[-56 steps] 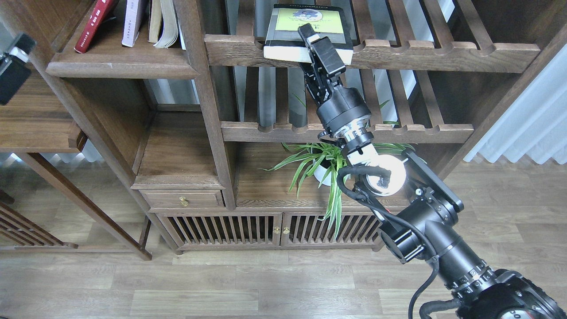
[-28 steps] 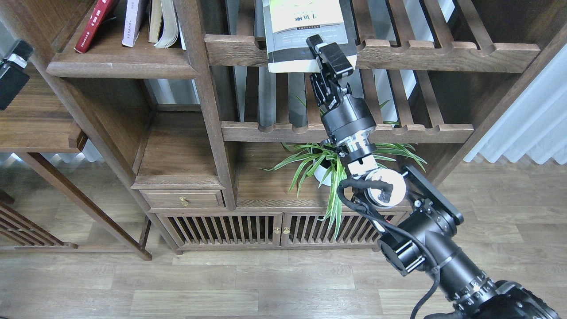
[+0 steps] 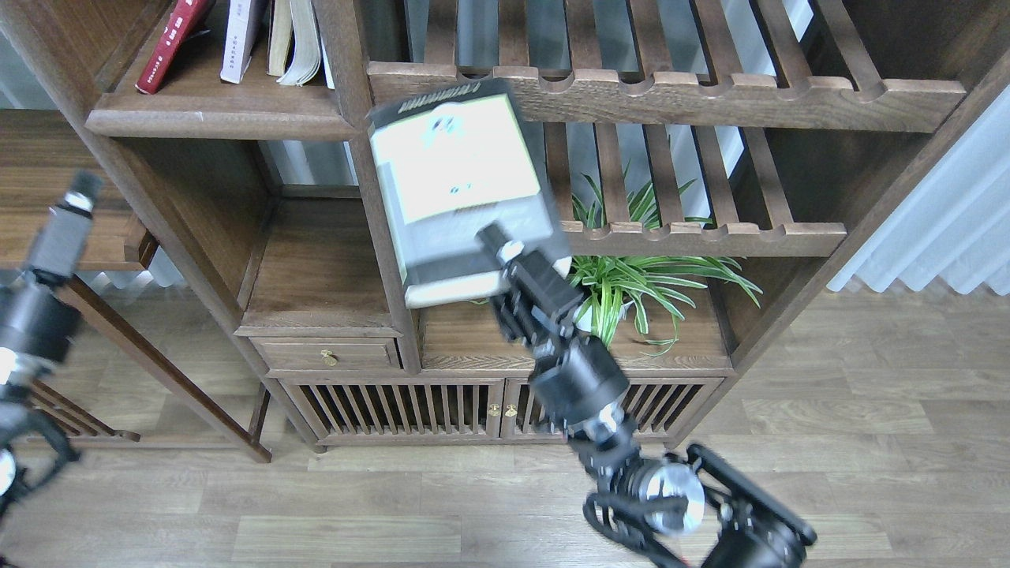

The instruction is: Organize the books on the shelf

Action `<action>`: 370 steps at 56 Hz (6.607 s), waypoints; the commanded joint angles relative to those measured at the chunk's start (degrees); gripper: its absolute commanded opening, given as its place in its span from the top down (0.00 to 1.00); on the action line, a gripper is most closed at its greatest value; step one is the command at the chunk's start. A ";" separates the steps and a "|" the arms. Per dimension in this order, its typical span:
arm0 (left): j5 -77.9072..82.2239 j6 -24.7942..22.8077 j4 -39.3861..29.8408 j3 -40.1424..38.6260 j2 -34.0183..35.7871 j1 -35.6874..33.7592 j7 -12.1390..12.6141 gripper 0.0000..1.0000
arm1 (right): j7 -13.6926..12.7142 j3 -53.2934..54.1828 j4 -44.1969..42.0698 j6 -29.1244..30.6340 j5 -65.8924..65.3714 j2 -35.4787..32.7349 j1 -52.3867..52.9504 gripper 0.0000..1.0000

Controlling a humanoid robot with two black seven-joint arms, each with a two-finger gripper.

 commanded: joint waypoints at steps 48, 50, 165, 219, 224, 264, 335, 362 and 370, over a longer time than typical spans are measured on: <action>-19.60 -0.01 -7.83 27.72 0.33 2.47 -0.07 0.03 | -8.29 -7.93 -11.62 0.00 -0.42 2.28 0.93 0.95; -19.52 -0.01 -7.83 29.12 -0.55 2.47 -0.07 0.03 | -8.29 -8.37 -11.89 0.00 -0.42 2.28 0.66 0.95; -9.76 -0.01 -7.74 7.61 31.60 2.91 9.87 1.00 | -8.02 2.44 -21.21 0.00 -7.98 2.28 0.75 0.00; 16.33 -0.01 0.60 5.57 39.00 -44.89 19.36 0.98 | -8.02 2.35 -22.35 0.00 -7.81 2.28 0.49 0.00; 20.20 -0.01 2.63 8.64 38.30 -51.39 19.36 0.98 | -8.02 2.35 -22.35 0.00 -7.81 2.28 0.49 0.00; 46.40 -0.01 23.37 14.28 17.03 -70.83 16.37 0.98 | -7.58 3.58 -22.26 0.00 -7.63 2.28 0.49 0.00; 37.97 -0.01 19.16 14.54 12.63 -58.27 -0.86 0.00 | -7.50 6.22 -21.38 0.00 -7.54 2.28 1.01 0.00; 20.83 -0.01 -7.74 8.13 25.30 -23.82 0.46 0.00 | -7.58 7.01 -15.14 0.00 -7.63 2.28 1.63 0.00; 20.83 -0.01 -7.74 6.10 19.50 -17.05 0.72 0.00 | -7.58 7.80 -14.88 0.00 -7.63 2.28 2.07 0.00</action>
